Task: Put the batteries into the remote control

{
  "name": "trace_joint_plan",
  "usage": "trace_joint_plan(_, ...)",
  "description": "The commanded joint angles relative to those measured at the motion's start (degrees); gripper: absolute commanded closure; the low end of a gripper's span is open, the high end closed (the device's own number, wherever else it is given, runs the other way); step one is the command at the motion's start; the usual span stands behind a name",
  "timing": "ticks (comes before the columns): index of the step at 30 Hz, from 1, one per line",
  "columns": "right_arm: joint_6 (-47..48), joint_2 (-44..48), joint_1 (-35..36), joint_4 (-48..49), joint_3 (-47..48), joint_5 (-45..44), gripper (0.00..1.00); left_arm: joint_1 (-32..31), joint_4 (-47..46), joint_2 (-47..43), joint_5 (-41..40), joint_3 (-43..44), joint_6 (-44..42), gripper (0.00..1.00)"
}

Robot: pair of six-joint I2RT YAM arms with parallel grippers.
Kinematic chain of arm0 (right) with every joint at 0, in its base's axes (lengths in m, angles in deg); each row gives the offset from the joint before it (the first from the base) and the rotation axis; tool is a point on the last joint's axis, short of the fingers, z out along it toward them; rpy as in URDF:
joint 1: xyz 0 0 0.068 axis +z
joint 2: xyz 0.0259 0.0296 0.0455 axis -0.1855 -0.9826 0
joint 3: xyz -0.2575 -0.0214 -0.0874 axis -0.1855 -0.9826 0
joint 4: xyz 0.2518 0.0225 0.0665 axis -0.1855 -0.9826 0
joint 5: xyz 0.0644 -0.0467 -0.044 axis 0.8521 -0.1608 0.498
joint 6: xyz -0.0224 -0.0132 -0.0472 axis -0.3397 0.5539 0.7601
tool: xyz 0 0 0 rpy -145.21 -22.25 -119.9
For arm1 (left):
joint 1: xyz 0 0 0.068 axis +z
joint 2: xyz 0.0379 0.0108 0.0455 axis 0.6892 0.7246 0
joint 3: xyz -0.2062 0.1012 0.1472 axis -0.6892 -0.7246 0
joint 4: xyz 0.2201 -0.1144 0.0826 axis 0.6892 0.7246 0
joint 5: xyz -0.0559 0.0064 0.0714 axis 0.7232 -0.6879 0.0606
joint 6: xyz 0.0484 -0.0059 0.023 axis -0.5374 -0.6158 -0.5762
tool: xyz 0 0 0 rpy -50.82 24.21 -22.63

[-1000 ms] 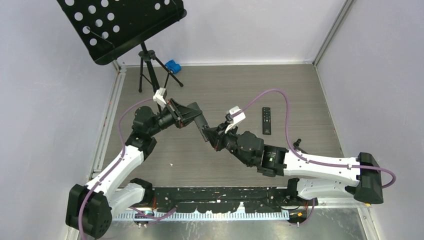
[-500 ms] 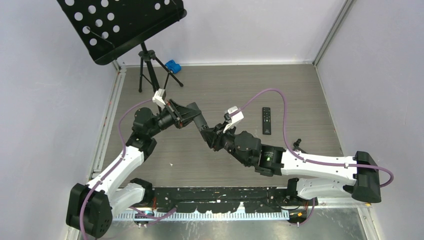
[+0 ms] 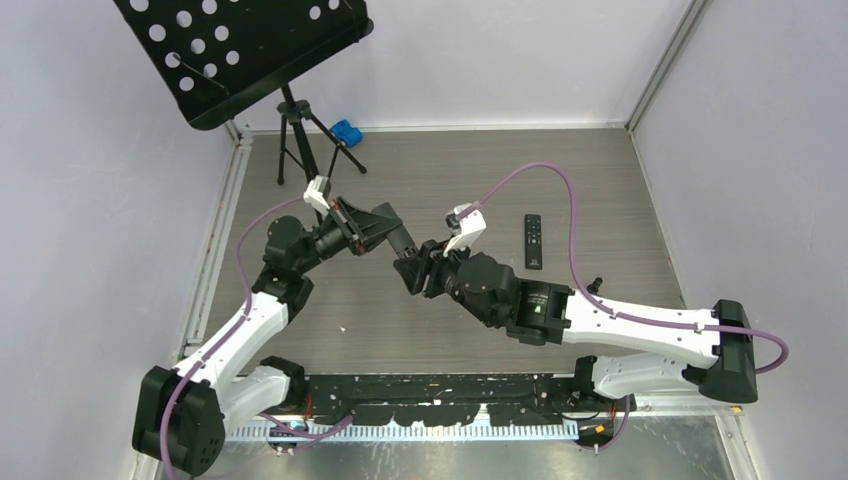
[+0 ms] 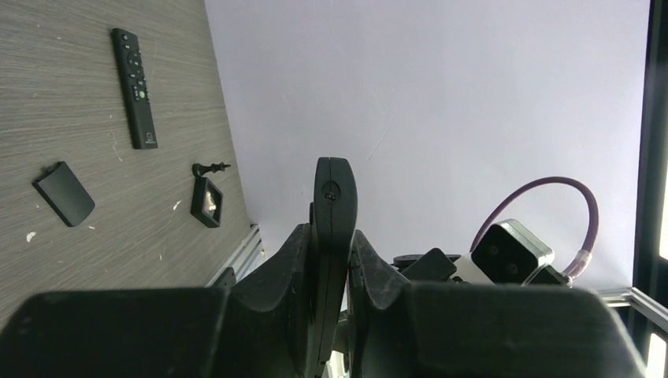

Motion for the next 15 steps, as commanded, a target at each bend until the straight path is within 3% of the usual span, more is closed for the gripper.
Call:
trace_joint_plan(1,-2.6,-1.8,-0.3,-16.2,1.4,-3.5,0.5,0.5,-10.0,-2.6,1.1,2.5,5.0,1.0)
trace_joint_plan(15,-7.8,2.2,-2.8,-16.8,5.7,-0.9,0.42,0.5,-7.4,-2.8,2.0,1.9,0.7,1.0)
